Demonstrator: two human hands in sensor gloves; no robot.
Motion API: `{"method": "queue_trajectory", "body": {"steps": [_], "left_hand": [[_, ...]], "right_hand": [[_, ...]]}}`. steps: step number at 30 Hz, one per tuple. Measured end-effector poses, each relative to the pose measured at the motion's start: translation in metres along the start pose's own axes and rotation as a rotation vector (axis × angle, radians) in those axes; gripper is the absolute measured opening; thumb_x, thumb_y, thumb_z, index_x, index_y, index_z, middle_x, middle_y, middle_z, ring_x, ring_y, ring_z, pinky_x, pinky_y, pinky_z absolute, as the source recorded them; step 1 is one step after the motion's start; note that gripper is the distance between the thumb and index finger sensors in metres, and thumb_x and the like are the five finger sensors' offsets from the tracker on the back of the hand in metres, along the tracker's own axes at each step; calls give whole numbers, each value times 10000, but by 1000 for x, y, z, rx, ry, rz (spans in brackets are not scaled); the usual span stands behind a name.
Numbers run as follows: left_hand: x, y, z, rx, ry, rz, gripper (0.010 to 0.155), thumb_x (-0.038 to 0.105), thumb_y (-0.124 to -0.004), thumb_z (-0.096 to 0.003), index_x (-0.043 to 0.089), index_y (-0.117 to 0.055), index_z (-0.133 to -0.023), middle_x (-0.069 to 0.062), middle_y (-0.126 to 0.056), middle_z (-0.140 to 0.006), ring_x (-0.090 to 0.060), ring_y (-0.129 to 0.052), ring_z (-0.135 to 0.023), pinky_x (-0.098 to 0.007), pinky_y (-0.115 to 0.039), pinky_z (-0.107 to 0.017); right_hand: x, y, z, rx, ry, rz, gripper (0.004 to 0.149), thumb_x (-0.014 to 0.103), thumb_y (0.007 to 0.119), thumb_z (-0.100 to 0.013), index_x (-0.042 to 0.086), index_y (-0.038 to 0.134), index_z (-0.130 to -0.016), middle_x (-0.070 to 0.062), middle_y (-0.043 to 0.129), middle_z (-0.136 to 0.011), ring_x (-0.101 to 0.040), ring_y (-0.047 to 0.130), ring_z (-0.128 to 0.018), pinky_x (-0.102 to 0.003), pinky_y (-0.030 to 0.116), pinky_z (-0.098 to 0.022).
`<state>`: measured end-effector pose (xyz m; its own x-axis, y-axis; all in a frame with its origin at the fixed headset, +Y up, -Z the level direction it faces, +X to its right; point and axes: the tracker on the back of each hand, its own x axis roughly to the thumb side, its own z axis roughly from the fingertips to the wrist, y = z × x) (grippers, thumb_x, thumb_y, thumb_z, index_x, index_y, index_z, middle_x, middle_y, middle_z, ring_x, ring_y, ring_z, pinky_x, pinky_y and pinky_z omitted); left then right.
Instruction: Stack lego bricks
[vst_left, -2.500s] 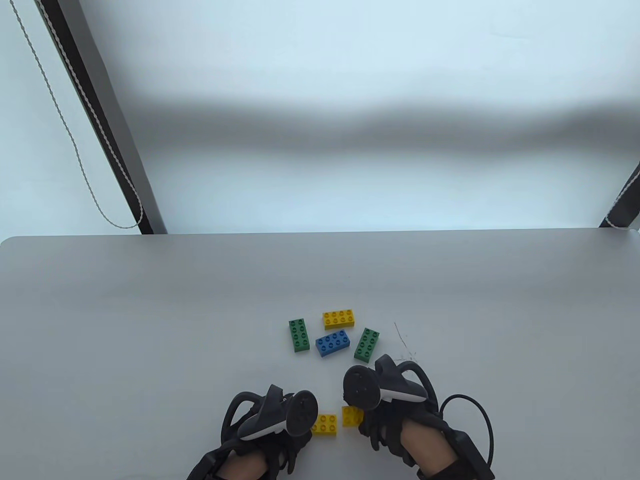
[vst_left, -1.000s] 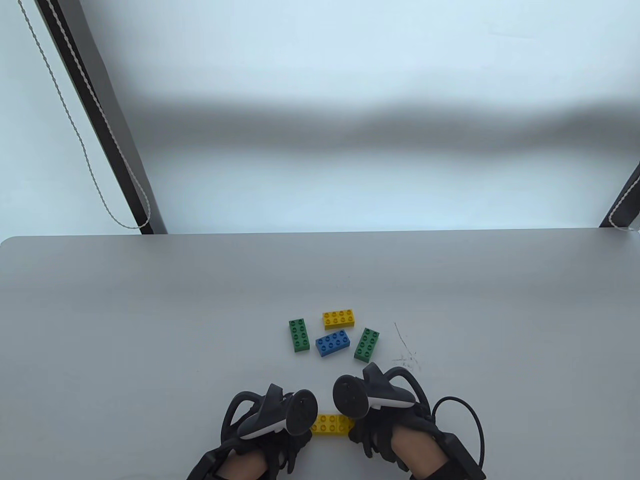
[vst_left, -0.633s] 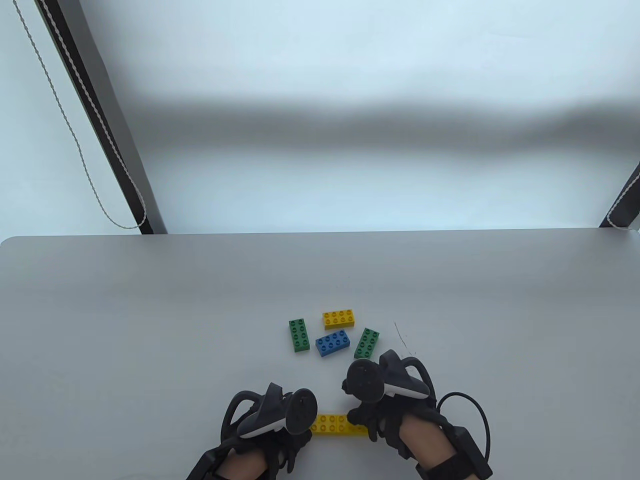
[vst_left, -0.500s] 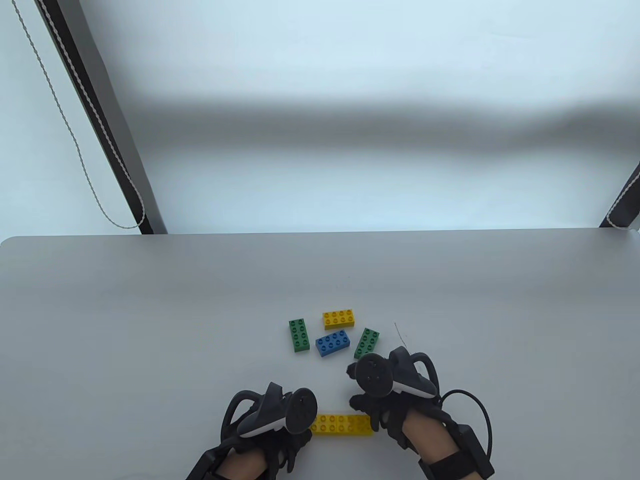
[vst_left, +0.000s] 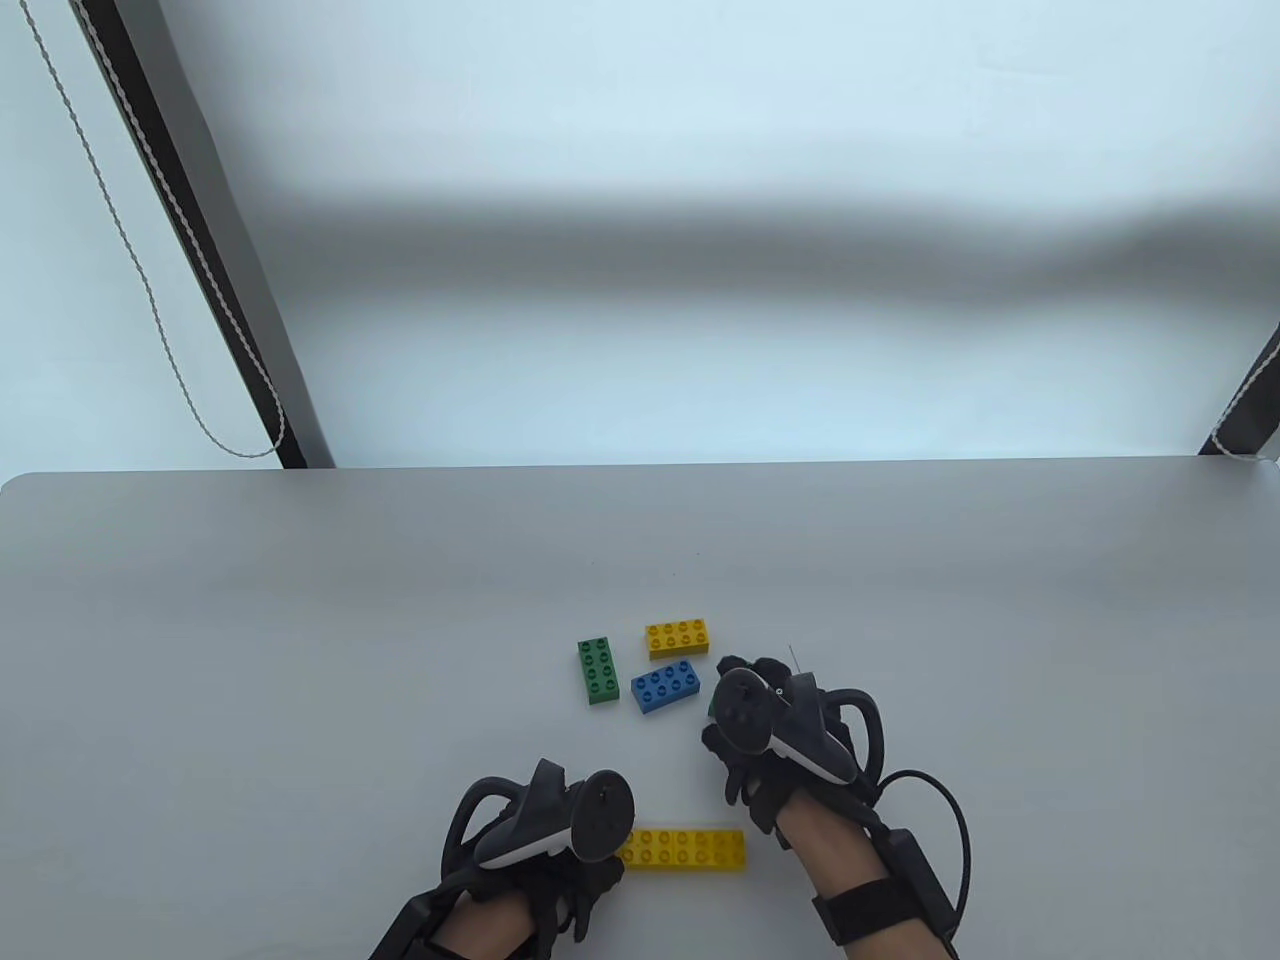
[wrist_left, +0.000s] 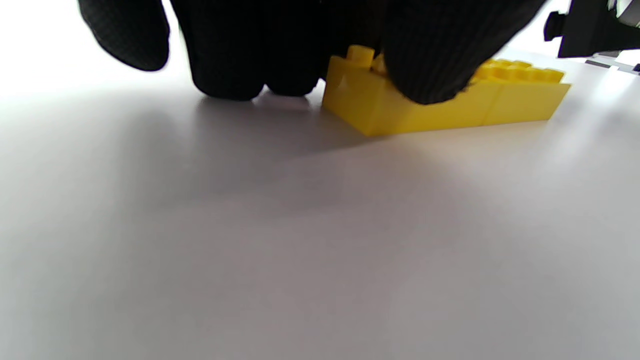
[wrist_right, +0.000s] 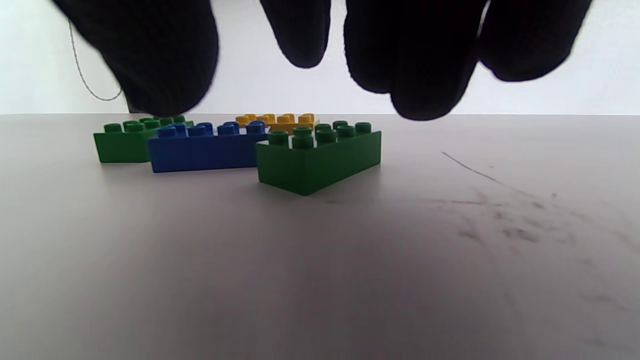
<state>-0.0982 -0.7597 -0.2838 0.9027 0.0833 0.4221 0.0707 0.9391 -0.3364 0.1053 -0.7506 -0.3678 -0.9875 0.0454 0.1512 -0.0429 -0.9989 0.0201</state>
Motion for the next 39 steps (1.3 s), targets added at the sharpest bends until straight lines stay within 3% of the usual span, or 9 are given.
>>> {"method": "queue_trajectory", "body": {"steps": [10, 19, 31, 39], "left_hand": [[-1, 0, -1, -3, 1, 2, 610, 483, -813, -393, 291, -680, -956, -26, -720, -1019, -284, -766, -888, -588, -653, -669], [-1, 0, -2, -5, 1, 6, 609, 483, -816, -391, 291, -682, -954, -27, -722, -1017, -286, -764, -887, -589, -652, -670], [-1, 0, -2, -4, 1, 5, 610, 485, -815, -391, 292, -680, -954, -26, -720, -1016, -287, -763, -887, -588, -653, -670], [-1, 0, -2, -4, 1, 5, 610, 485, -815, -391, 291, -679, -954, -27, -718, -1017, -286, -762, -888, -588, -651, -671]], "right_hand": [[12, 14, -21, 54, 140, 69, 854, 605, 812, -341, 155, 515, -1003, -260, 746, -912, -466, 910, -660, -623, 757, -504], [11, 24, -24, 107, 143, 124, 766, 579, 744, -367, 211, 527, -1003, -266, 776, -896, -479, 914, -653, -651, 720, -523], [16, 26, -24, 63, 105, 157, 700, 550, 762, -368, 246, 552, -963, -216, 849, -824, -441, 948, -624, -625, 749, -516], [17, 25, -24, 76, 111, 121, 644, 433, 840, -397, 243, 570, -950, -236, 860, -801, -442, 960, -601, -622, 763, -500]]}}
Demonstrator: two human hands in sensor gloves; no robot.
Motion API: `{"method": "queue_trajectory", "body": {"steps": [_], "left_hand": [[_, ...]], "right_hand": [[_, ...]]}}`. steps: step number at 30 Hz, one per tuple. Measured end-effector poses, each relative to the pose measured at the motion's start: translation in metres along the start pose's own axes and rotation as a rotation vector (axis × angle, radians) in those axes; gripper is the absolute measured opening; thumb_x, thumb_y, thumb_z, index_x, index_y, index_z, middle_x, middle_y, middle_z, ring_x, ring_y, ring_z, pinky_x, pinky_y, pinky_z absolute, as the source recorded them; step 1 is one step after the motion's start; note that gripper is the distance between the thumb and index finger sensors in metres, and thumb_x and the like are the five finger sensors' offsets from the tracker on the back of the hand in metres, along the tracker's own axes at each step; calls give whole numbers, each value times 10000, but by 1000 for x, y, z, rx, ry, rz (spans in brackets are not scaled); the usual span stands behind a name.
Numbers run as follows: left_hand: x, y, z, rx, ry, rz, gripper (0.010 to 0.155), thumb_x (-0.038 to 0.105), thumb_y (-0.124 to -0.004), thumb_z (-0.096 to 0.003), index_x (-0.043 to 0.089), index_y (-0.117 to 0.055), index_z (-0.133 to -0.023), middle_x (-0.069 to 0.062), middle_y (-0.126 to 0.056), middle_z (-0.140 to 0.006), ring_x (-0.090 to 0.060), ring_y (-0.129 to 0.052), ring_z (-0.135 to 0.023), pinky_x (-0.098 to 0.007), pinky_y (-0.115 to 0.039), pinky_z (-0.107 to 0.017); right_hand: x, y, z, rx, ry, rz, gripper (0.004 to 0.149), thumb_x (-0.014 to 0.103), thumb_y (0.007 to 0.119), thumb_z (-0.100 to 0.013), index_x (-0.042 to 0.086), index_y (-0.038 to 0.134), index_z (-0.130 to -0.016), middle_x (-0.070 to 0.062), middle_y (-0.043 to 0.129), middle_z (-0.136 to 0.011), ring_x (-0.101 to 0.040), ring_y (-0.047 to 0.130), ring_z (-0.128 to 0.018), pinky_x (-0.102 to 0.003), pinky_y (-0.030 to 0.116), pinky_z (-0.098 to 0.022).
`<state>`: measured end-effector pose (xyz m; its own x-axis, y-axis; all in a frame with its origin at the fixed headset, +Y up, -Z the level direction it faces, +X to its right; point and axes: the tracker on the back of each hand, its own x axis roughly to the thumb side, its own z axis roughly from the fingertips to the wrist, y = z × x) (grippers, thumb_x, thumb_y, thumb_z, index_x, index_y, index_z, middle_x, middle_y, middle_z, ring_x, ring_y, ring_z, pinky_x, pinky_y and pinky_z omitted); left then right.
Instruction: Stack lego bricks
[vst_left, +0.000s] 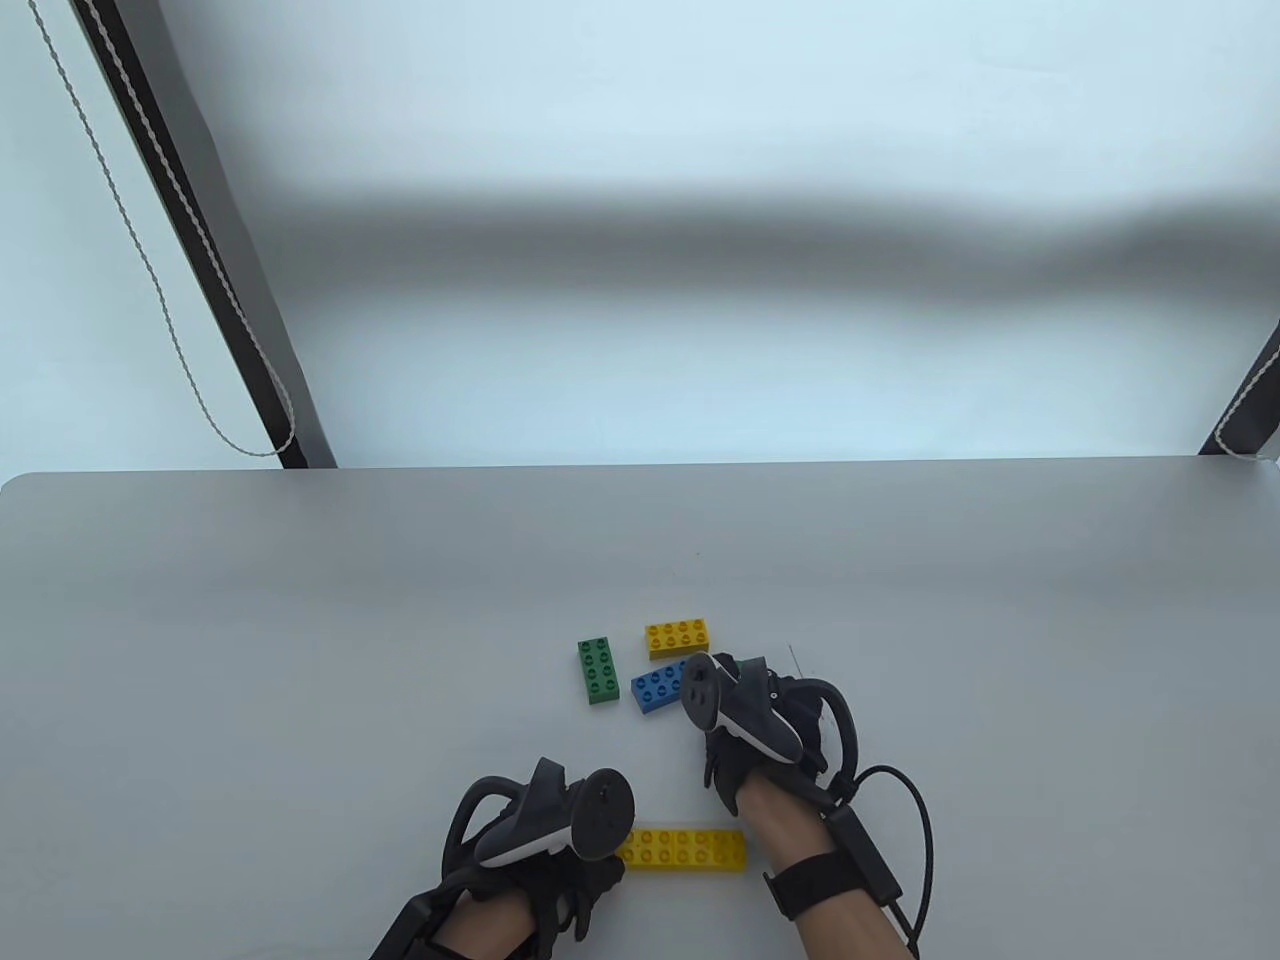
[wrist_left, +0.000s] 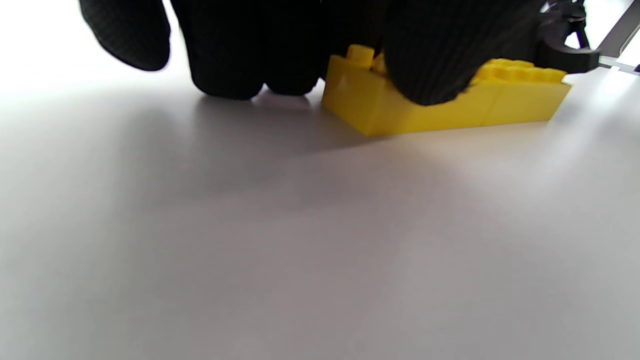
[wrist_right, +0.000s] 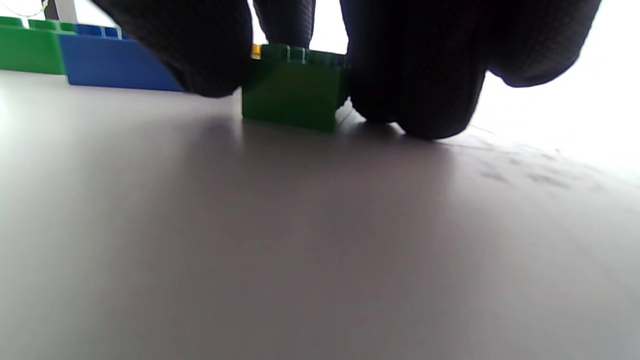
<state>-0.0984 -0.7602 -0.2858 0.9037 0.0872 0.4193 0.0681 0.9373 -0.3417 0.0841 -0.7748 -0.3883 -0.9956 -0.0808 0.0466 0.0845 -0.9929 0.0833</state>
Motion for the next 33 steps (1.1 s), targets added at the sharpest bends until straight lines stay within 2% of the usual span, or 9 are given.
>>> {"method": "queue_trajectory", "body": {"steps": [11, 19, 26, 33], "left_hand": [[0, 0, 0, 0, 0, 0, 610, 485, -814, -391, 292, -677, -954, -27, -718, -1016, -287, -760, -888, -589, -651, -670], [0, 0, 0, 4, -1, -4, 614, 487, -809, -393, 290, -672, -957, -29, -715, -1018, -287, -759, -888, -587, -651, -669], [0, 0, 0, 14, -5, -2, 619, 491, -809, -391, 290, -673, -960, -28, -719, -1019, -289, -762, -885, -585, -655, -667], [-4, 0, 2, 24, -8, 34, 646, 504, -800, -392, 280, -649, -979, -44, -731, -1025, -292, -774, -885, -582, -666, -662]], "right_hand": [[-18, -5, 3, 9, 35, -99, 625, 342, 869, -384, 270, 579, -933, -222, 848, -812, -442, 960, -605, -619, 768, -499], [-30, -21, 18, -25, 1, -211, 641, 312, 880, -368, 276, 577, -932, -211, 814, -844, -419, 953, -629, -604, 769, -515], [-35, -41, 39, -66, -93, -305, 659, 293, 897, -354, 270, 582, -932, -198, 805, -860, -409, 947, -652, -605, 761, -528], [-23, -52, 69, -68, -227, -347, 680, 289, 921, -343, 262, 585, -933, -174, 806, -870, -391, 951, -666, -600, 763, -535]]}}
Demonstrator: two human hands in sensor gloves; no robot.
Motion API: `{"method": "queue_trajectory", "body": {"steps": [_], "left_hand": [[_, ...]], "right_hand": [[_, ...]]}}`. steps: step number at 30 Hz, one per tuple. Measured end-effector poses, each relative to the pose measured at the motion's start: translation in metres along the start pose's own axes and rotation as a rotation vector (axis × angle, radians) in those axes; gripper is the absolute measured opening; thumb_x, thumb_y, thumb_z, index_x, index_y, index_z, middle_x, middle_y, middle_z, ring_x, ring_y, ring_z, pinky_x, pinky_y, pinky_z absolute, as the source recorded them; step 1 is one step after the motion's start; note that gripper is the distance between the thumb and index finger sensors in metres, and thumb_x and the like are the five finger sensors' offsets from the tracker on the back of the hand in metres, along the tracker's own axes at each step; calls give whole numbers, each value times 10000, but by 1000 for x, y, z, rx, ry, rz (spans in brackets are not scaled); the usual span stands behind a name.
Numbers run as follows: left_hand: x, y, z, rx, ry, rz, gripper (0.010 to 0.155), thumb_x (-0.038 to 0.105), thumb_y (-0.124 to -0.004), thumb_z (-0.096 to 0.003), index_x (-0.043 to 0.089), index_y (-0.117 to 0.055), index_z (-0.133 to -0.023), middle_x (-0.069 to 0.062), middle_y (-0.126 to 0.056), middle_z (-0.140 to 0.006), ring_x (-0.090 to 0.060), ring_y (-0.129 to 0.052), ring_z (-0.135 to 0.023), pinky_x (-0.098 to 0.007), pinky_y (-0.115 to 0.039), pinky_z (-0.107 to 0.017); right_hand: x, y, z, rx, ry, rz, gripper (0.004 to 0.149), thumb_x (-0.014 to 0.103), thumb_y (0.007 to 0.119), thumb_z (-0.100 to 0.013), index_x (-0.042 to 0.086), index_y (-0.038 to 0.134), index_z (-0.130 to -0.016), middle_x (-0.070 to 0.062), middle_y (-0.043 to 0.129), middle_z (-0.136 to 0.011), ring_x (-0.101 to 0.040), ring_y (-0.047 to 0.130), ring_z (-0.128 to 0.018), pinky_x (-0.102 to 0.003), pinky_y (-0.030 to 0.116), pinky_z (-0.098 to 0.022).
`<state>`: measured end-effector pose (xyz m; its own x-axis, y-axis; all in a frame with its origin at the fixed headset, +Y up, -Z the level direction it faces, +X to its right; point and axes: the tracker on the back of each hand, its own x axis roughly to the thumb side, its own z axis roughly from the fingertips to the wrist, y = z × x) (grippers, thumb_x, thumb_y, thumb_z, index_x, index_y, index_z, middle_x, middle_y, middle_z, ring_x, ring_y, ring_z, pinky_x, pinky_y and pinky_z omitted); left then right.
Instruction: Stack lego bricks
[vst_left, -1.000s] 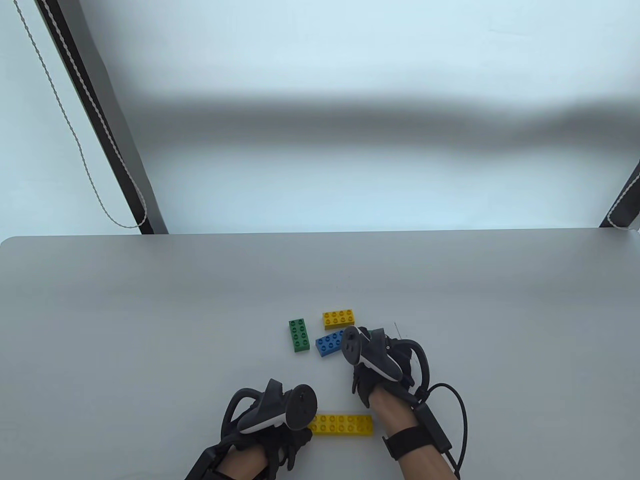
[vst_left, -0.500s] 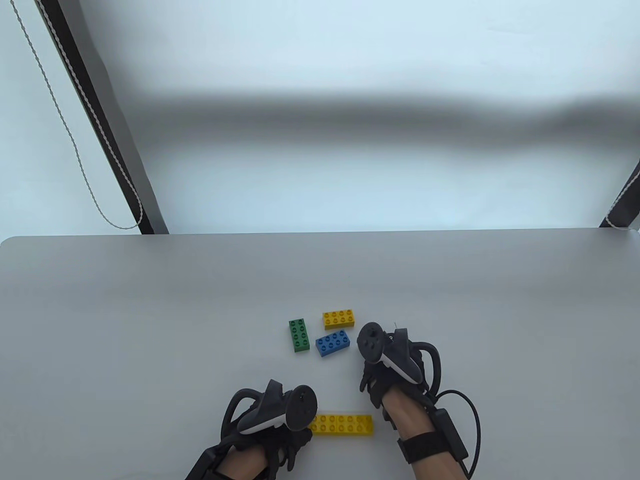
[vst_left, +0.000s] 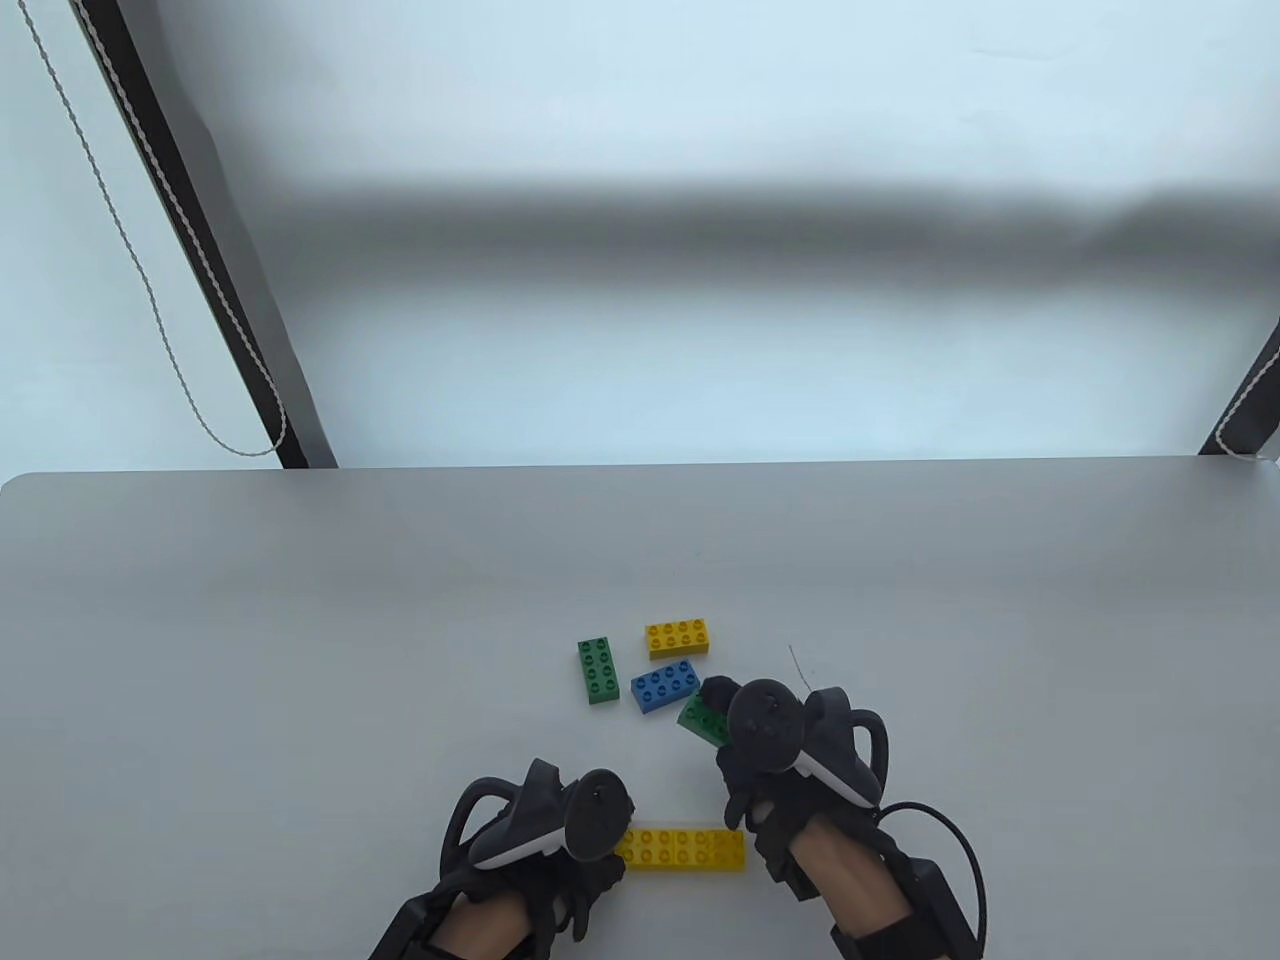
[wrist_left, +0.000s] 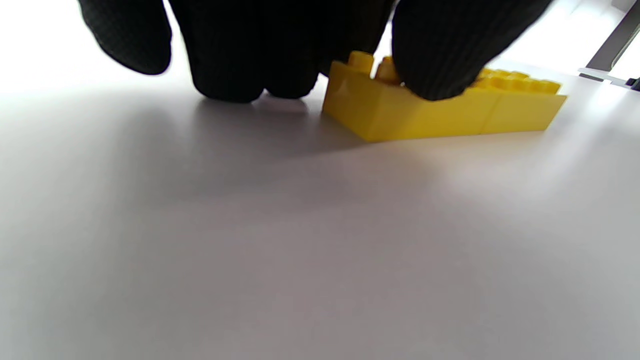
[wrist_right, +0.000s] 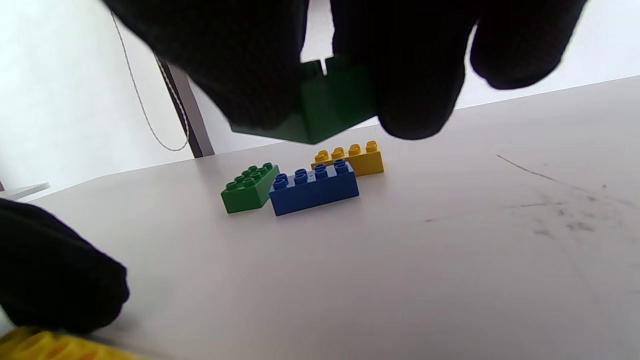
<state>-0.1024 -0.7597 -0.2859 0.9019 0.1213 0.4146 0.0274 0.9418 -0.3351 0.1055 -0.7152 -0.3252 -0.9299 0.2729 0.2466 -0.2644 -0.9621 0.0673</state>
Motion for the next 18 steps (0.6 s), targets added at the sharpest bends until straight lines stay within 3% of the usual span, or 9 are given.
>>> {"method": "queue_trajectory", "body": {"steps": [9, 18], "left_hand": [[-2, 2, 5, 55, -1, 29, 675, 515, -790, -393, 278, -608, -999, -44, -724, -1045, -312, -758, -927, -584, -669, -665], [5, 7, 9, 141, -61, 64, 753, 550, -791, -382, 261, -529, -1026, -39, -686, -1067, -309, -740, -945, -583, -669, -672]], "right_hand": [[12, 3, 30, 40, -147, 17, 694, 287, 946, -325, 245, 606, -928, -149, 820, -870, -381, 961, -675, -606, 761, -540], [25, 18, 32, 144, -217, 4, 696, 285, 970, -305, 200, 640, -912, -126, 838, -864, -359, 975, -676, -601, 764, -544]]}}
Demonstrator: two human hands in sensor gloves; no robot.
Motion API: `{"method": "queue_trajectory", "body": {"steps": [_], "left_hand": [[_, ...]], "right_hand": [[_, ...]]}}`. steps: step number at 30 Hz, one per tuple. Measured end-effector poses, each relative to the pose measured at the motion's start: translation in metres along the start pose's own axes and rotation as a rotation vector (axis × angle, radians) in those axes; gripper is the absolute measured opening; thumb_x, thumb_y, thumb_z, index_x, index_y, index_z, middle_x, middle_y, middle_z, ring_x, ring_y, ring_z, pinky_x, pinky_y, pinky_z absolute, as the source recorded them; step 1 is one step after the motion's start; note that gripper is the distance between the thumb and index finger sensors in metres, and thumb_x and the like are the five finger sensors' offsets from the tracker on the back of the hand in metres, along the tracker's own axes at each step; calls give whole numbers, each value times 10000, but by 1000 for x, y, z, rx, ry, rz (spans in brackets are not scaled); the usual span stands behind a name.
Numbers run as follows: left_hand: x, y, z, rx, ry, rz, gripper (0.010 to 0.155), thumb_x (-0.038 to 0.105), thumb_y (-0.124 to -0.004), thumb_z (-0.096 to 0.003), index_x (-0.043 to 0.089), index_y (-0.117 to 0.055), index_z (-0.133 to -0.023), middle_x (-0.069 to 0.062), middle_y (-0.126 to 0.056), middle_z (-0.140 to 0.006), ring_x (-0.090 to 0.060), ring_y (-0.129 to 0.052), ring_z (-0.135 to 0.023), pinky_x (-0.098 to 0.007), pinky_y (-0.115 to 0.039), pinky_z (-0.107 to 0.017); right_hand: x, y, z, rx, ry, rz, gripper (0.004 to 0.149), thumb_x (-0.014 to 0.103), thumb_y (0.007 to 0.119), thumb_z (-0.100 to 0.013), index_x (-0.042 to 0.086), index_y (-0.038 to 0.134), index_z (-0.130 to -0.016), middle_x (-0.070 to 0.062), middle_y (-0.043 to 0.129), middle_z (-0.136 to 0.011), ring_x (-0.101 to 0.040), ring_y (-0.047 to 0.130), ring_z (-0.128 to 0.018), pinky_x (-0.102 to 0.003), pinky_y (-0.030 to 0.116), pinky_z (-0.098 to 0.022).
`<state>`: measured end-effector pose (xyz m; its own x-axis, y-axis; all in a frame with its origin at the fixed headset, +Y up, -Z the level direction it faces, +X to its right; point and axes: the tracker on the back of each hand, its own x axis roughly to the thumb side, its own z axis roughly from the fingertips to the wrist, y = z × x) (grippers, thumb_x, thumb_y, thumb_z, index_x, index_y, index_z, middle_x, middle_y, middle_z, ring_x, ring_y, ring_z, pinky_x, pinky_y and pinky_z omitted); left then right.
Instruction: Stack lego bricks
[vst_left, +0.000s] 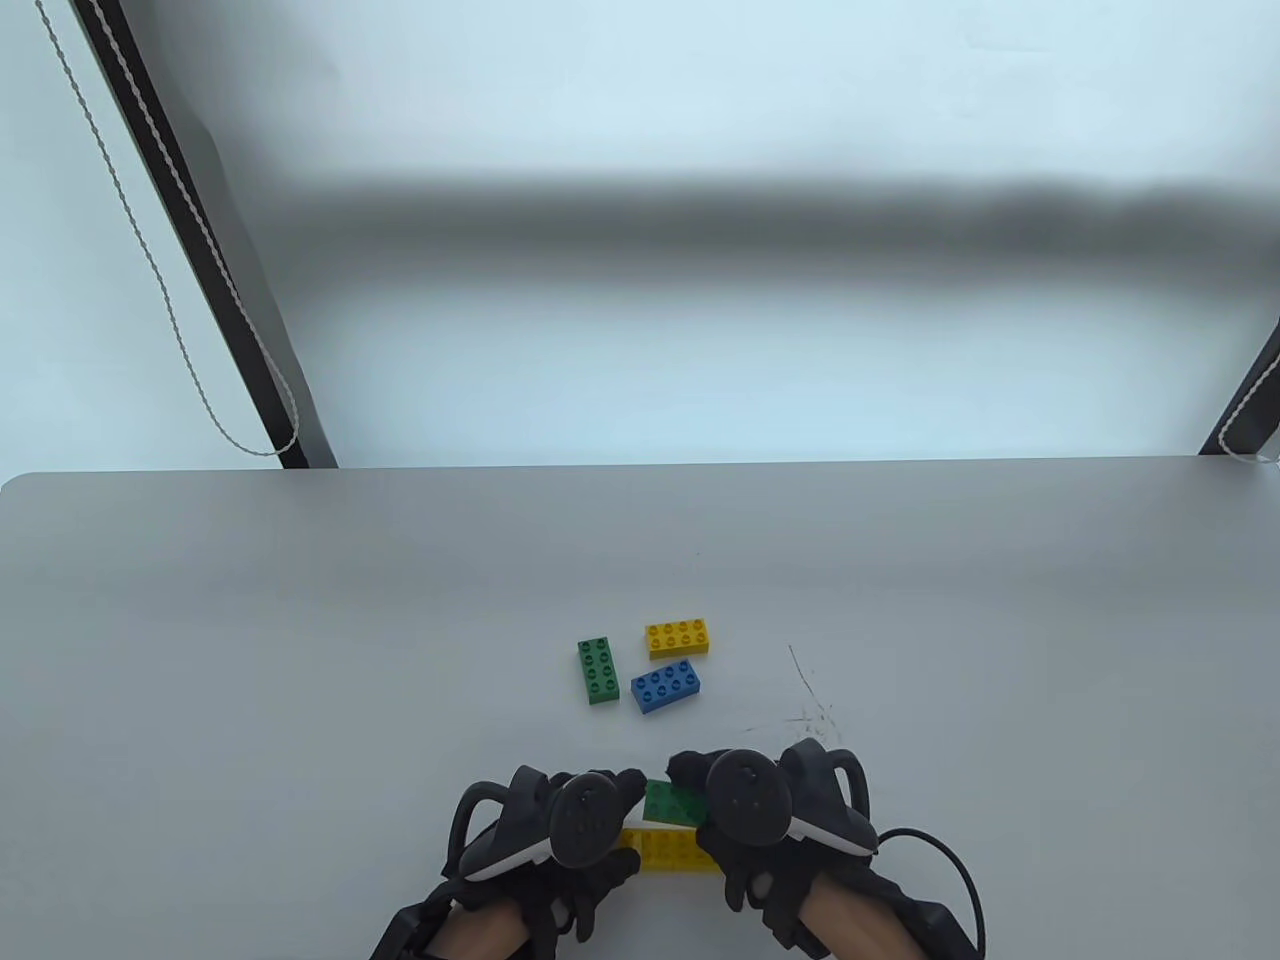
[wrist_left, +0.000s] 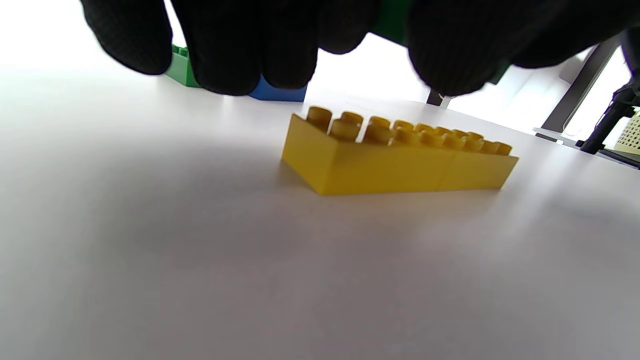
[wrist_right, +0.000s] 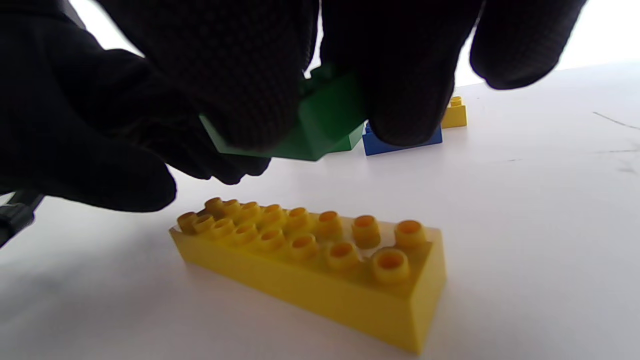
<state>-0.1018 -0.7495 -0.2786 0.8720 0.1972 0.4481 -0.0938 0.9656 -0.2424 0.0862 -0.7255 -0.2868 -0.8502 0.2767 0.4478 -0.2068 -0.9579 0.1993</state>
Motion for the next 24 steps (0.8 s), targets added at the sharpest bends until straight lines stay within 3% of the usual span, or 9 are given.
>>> {"method": "queue_trajectory", "body": {"steps": [24], "left_hand": [[6, -14, -7, -17, -43, -33, 684, 575, -769, -375, 268, -626, -969, -16, -785, -991, -287, -798, -907, -574, -698, -658]], "right_hand": [[0, 21, -6, 126, -60, 24, 693, 286, 977, -295, 180, 661, -902, -104, 821, -863, -382, 947, -706, -605, 756, -551]]}}
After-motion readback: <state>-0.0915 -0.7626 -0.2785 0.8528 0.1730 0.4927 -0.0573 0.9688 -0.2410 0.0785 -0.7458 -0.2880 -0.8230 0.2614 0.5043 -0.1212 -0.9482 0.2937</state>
